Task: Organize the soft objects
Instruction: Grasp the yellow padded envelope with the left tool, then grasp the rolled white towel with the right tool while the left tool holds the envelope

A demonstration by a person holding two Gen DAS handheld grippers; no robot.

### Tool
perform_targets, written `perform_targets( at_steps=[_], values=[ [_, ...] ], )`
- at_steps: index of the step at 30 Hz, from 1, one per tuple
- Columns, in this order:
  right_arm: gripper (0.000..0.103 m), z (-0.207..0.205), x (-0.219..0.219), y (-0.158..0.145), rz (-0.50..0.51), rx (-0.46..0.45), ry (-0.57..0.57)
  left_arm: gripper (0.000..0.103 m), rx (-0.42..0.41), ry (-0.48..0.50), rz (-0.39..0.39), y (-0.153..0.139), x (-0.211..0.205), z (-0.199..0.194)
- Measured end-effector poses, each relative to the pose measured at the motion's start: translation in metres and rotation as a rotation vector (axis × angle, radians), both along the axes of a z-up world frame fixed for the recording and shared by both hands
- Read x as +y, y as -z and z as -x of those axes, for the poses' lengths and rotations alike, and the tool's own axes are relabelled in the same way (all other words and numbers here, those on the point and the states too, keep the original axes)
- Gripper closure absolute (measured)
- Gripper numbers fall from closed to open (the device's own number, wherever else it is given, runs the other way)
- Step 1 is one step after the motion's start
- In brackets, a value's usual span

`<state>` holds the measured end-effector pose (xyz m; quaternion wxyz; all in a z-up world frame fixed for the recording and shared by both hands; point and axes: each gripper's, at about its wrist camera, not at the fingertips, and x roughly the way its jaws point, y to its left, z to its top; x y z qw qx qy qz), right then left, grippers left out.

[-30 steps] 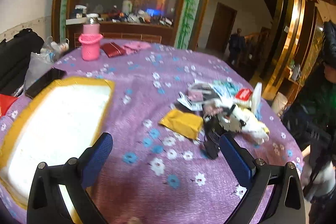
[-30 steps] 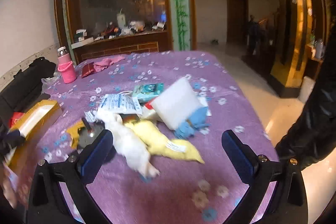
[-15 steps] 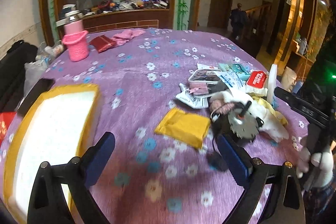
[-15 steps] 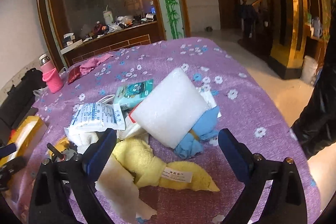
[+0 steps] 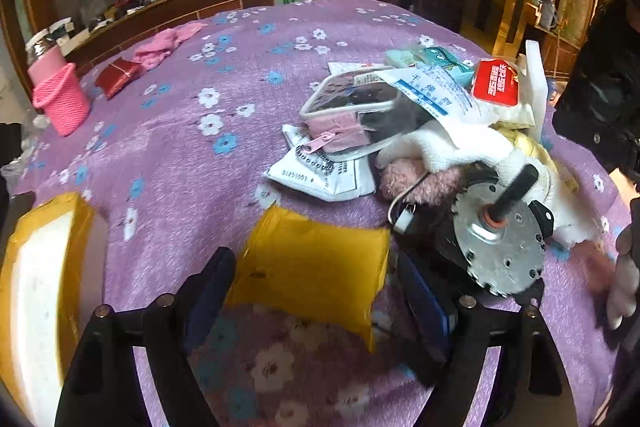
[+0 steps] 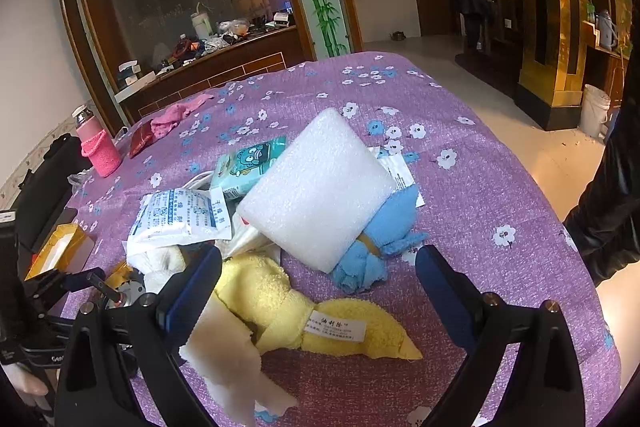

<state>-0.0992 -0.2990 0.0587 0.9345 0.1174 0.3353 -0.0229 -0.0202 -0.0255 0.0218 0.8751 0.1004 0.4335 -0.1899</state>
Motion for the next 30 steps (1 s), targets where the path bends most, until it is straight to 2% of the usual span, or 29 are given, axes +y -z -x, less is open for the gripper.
perform_targets(
  at_steps=[1, 4, 9, 10, 14, 19, 23, 28, 30],
  values=[
    [0.006, 0.0, -0.001, 0.0, -0.001, 0.0, 0.003, 0.028, 0.0, 0.009, -0.004, 0.001, -0.002, -0.002],
    [0.006, -0.001, -0.003, 0.001, -0.008, 0.007, 0.01, 0.04, 0.042, 0.01, 0.029, 0.004, 0.002, -0.011],
    [0.006, -0.001, -0.005, 0.001, -0.027, 0.009, 0.004, 0.046, 0.036, -0.006, 0.076, -0.002, 0.011, -0.006],
    [0.006, -0.001, -0.005, 0.001, -0.037, 0.005, -0.005, 0.052, 0.03, -0.012, 0.084, -0.003, 0.013, -0.005],
    [0.006, -0.002, 0.002, 0.001, -0.115, 0.004, -0.118, 0.054, -0.006, -0.029, 0.134, -0.018, 0.024, 0.012],
    [0.006, 0.001, 0.019, -0.001, -0.147, 0.03, -0.247, 0.054, -0.046, -0.038, 0.223, -0.036, 0.04, 0.045],
    [0.006, 0.018, 0.037, -0.009, -0.057, 0.05, -0.327, 0.054, -0.043, -0.029, 0.227, -0.038, 0.048, 0.06],
    [0.007, 0.027, 0.072, -0.002, 0.262, 0.1, -0.429, 0.054, -0.05, -0.02, 0.241, -0.043, 0.063, 0.077],
    [0.02, 0.021, 0.082, 0.003, 0.339, 0.117, -0.45, 0.053, -0.062, -0.026, 0.262, -0.046, 0.069, 0.085]
  ],
)
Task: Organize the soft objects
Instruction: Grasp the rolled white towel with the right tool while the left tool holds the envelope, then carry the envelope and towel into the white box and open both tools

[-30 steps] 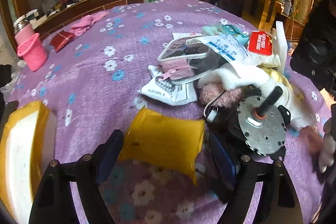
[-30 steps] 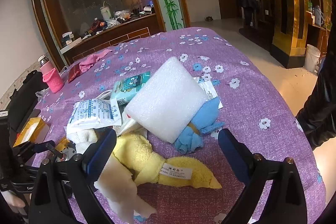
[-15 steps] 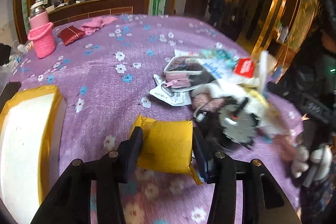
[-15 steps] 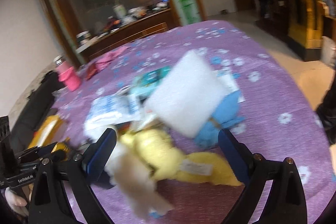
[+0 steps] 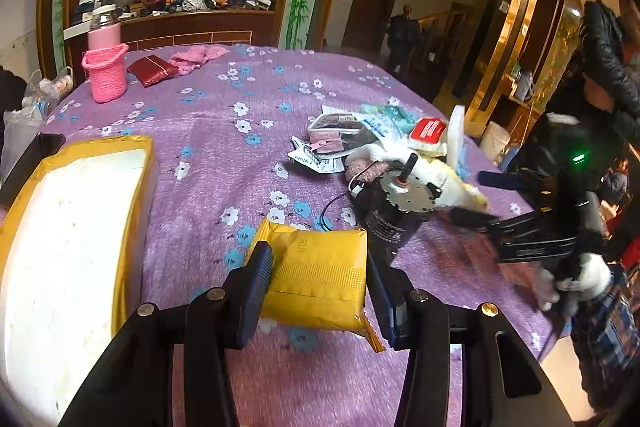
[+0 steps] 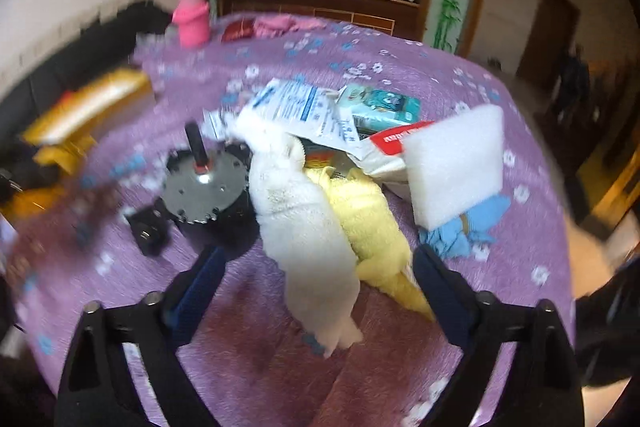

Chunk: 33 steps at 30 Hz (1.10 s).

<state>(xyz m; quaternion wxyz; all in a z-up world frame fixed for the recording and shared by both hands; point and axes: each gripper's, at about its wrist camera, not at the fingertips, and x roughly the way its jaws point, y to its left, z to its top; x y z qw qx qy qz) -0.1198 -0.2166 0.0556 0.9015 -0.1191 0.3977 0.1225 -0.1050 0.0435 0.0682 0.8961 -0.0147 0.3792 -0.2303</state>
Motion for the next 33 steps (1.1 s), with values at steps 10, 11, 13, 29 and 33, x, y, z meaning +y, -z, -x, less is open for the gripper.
perform_targets(
  at_steps=[10, 11, 13, 29, 33],
  values=[
    [0.068, -0.015, 0.027, 0.008, 0.128, 0.015, -0.053, 0.053, -0.013, -0.037, 0.077, -0.008, 0.024, 0.033],
    [0.068, -0.015, 0.026, 0.008, 0.128, 0.021, -0.035, 0.053, -0.013, -0.042, 0.085, -0.008, 0.027, 0.035],
    [0.069, -0.011, 0.024, 0.004, 0.106, 0.025, -0.01, 0.053, -0.015, -0.056, 0.094, -0.008, 0.033, 0.038],
    [0.069, 0.048, 0.01, -0.099, -0.281, -0.007, 0.032, 0.053, -0.06, -0.132, 0.205, -0.024, 0.109, 0.067],
    [0.069, 0.024, 0.057, -0.095, -0.434, 0.101, -0.061, 0.053, -0.055, -0.187, 0.216, -0.032, 0.134, 0.057]
  ],
)
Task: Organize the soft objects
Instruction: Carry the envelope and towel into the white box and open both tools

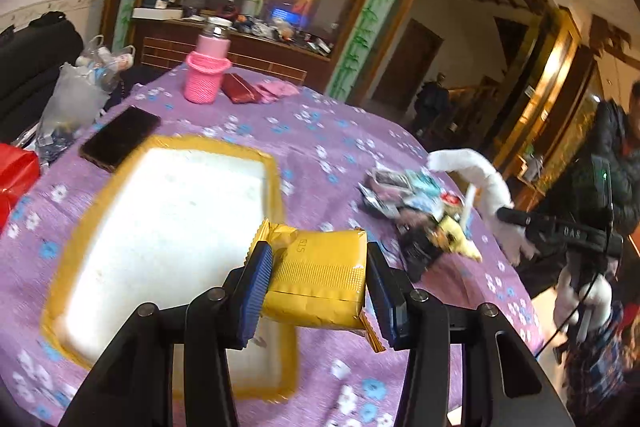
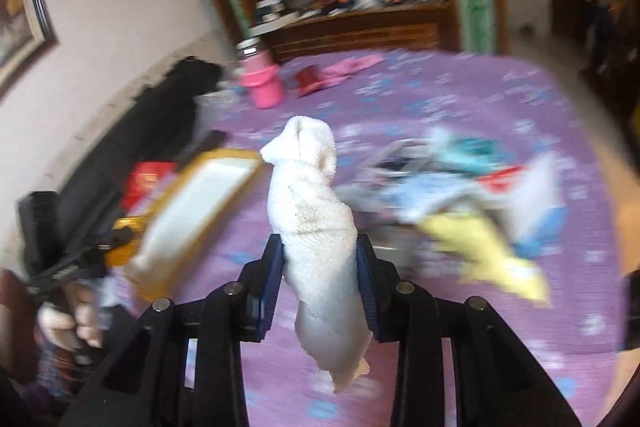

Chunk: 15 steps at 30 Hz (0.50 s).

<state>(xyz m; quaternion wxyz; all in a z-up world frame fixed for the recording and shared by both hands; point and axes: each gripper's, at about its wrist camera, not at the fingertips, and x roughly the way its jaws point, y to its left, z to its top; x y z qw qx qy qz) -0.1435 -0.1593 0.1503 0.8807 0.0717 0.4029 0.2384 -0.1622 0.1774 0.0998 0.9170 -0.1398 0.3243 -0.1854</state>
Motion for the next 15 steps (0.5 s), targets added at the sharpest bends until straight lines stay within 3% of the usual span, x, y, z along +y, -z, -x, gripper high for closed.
perform_targets(
  at_steps=[3, 8, 15],
  values=[
    [0.069, -0.027, 0.045, 0.01, -0.14, 0.099, -0.074, 0.053, 0.001, -0.028, -0.003, -0.009, 0.017, -0.015],
    [0.068, -0.073, 0.115, 0.031, -0.28, 0.229, -0.116, 0.053, 0.024, -0.071, -0.021, -0.014, 0.035, -0.059],
    [0.068, -0.125, 0.174, 0.081, -0.345, 0.39, -0.067, 0.053, 0.143, -0.123, 0.029, 0.017, 0.055, -0.131]
  ],
)
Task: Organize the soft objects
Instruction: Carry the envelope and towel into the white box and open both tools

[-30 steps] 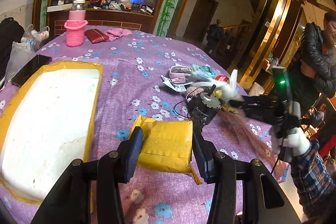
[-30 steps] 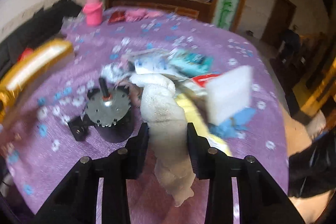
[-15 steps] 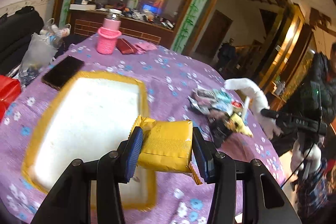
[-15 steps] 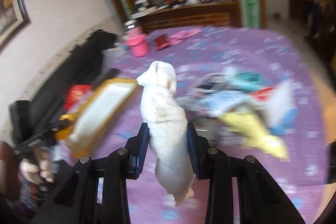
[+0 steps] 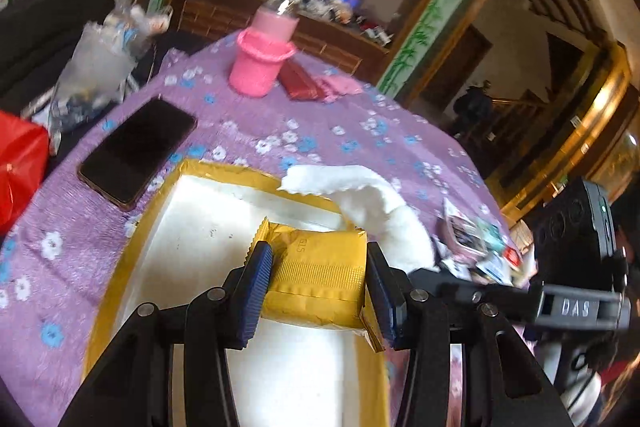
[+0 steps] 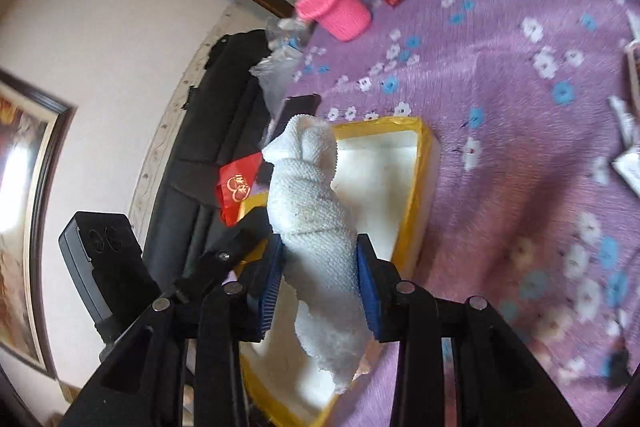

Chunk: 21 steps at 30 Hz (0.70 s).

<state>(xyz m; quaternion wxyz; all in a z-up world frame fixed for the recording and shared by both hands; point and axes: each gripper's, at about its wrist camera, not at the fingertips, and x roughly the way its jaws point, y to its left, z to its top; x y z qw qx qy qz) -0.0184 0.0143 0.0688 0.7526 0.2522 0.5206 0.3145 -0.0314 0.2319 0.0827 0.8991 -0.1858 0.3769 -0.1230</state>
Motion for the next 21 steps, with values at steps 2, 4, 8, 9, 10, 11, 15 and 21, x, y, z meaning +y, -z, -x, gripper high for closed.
perform_targets(
  at_steps=[2, 4, 8, 9, 10, 11, 15, 21],
  values=[
    [0.068, -0.009, 0.011, 0.008, 0.03, 0.01, 0.018, 0.053, 0.036, -0.015, 0.02, 0.012, 0.005, -0.016],
    [0.067, -0.017, 0.014, 0.013, 0.052, 0.019, 0.028, 0.053, 0.065, -0.033, 0.037, 0.024, 0.009, -0.03],
    [0.06, -0.021, 0.022, 0.017, 0.128, 0.011, 0.049, 0.046, 0.114, -0.066, 0.096, 0.042, 0.018, -0.048],
    [0.058, -0.019, 0.024, 0.016, 0.144, -0.005, 0.047, 0.045, 0.132, -0.085, 0.118, 0.047, 0.021, -0.051],
    [0.056, -0.019, 0.026, 0.014, 0.16, -0.021, 0.043, 0.043, 0.147, -0.095, 0.14, 0.052, 0.023, -0.053],
    [0.053, -0.018, 0.028, 0.013, 0.18, -0.043, 0.042, 0.042, 0.156, -0.097, 0.153, 0.053, 0.024, -0.055],
    [0.048, -0.005, 0.029, -0.003, 0.256, -0.156, 0.045, 0.04, 0.159, -0.1, 0.172, 0.051, 0.026, -0.05],
    [0.039, 0.027, 0.002, -0.027, 0.323, -0.307, 0.046, 0.034, 0.146, -0.136, 0.18, 0.034, 0.036, -0.029]
  ],
)
